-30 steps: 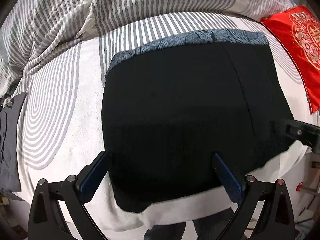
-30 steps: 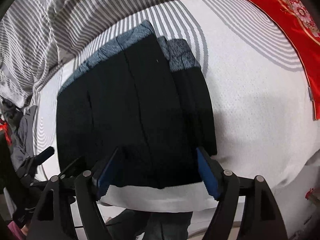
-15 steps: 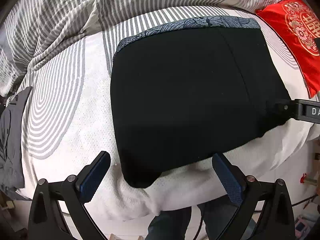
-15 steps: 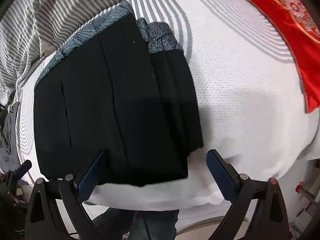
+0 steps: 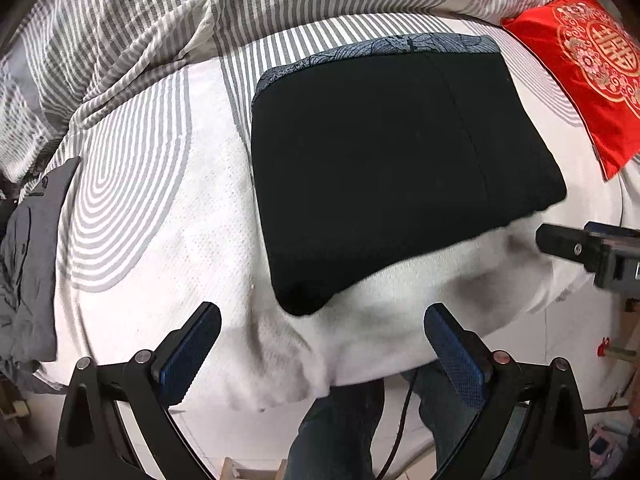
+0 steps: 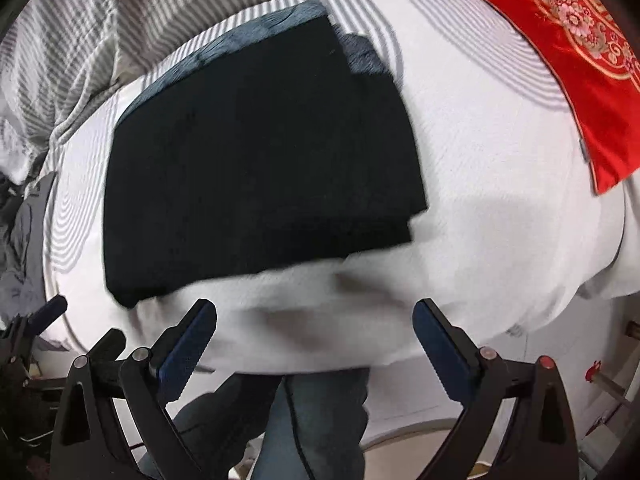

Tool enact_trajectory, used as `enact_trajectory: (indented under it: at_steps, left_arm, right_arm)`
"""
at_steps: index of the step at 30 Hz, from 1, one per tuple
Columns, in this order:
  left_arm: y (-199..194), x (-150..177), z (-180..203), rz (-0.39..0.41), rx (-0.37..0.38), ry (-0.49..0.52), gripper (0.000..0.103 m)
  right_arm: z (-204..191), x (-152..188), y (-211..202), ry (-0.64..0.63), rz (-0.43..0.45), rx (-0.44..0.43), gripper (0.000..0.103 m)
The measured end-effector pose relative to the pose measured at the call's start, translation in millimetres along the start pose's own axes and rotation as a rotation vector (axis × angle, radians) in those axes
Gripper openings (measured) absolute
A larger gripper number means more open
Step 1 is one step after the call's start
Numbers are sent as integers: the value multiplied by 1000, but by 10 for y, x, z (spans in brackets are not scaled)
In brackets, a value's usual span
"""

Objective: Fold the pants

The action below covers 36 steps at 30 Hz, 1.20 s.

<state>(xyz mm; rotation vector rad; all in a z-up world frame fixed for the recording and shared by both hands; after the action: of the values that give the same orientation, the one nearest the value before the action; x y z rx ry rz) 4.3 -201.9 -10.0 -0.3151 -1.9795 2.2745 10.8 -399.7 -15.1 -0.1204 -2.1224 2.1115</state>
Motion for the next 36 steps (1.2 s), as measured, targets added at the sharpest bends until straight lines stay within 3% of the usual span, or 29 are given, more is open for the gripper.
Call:
enact_trajectory:
  at_steps: [5, 15, 24, 36]
  left_arm:
    - [-153, 96, 13, -7, 10, 18, 102]
    - [-571, 250, -50, 5, 21, 13, 102]
    - [-838, 84, -86, 59, 1, -131, 102]
    - [-1027, -137, 265, 103, -49, -167, 102]
  right_arm:
    - [-86, 204, -190, 20, 4, -19, 99]
    - [-97, 294, -610, 3, 25, -15, 99]
    - [-142, 38, -961, -105, 83, -25, 99]
    - [-60, -74, -1226, -159, 126, 3, 99]
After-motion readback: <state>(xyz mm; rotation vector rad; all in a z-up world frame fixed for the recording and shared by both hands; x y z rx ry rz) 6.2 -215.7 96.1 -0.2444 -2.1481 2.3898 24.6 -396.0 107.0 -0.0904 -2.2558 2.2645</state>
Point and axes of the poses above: each gripper's, at about its wrist camera, not at the fingertips, and y roughly the way its jaws point, z to its right, x to its underside, the point moved 10 cm from there along y, roughly the way its jaws point, and after that the axes turned 7 degrees about x, right-handed, at the moved point
